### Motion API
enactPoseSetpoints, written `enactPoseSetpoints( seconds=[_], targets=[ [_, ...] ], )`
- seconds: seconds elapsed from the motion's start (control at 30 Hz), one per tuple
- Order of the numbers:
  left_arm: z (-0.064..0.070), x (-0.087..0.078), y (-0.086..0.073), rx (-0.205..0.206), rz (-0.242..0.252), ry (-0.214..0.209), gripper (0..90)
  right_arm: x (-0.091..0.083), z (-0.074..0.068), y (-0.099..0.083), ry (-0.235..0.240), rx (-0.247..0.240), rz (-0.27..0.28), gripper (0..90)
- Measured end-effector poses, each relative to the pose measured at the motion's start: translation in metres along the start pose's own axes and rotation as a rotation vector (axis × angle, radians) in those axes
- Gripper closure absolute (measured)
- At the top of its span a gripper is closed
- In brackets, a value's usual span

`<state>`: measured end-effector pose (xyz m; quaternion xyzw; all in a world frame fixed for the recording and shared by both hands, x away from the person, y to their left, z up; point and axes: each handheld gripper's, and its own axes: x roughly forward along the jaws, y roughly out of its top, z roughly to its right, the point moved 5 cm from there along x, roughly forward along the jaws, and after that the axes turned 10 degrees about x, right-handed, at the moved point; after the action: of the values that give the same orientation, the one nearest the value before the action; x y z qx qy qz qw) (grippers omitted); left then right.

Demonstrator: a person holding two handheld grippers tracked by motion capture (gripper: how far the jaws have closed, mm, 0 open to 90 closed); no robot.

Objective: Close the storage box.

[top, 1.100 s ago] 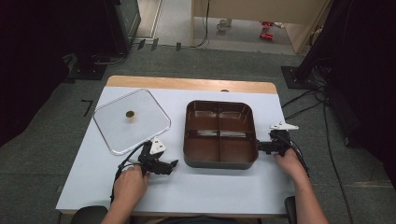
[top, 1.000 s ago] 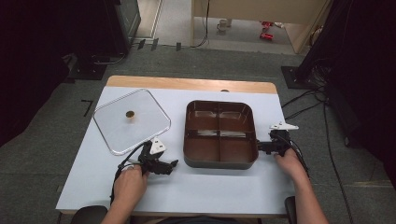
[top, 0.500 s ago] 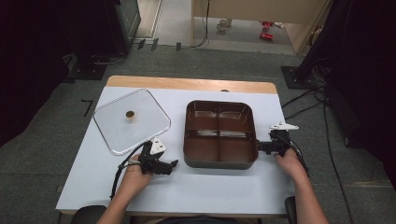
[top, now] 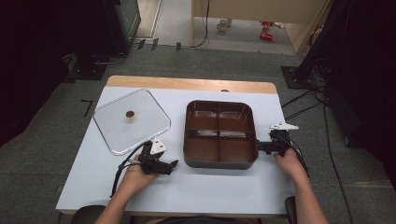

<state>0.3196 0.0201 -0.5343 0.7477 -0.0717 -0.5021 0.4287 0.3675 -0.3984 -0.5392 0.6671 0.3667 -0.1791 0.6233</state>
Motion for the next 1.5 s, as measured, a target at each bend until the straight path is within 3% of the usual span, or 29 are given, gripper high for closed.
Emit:
enactPoseSetpoints(
  seconds=[0.33, 0.57, 0.8, 0.9, 1.13, 1.5],
  targets=[
    [0.002, 0.000, 0.001, -0.019, -0.015, 0.022, 12.1, 0.000, 0.000, 0.000, 0.000, 0.000, 0.000, 7.7],
    [0.003, 0.001, 0.009, -0.056, -0.125, 0.038, 12.2, 0.000, 0.000, 0.000, 0.000, 0.000, 0.000, 7.7],
    [0.002, 0.000, 0.011, -0.062, -0.139, 0.033, 13.5, 0.000, 0.000, 0.000, 0.000, 0.000, 0.000, 7.7],
    [0.000, -0.001, 0.011, -0.080, -0.131, 0.021, 14.7, 0.000, 0.000, 0.000, 0.000, 0.000, 0.000, 7.7],
    [0.000, -0.007, 0.018, -0.055, -0.104, 0.014, 17.5, 0.000, 0.000, 0.000, 0.000, 0.000, 0.000, 7.7],
    [-0.011, -0.013, 0.027, -0.075, -0.086, 0.005, 22.9, 0.000, 0.000, 0.000, 0.000, 0.000, 0.000, 7.7]
  ],
)
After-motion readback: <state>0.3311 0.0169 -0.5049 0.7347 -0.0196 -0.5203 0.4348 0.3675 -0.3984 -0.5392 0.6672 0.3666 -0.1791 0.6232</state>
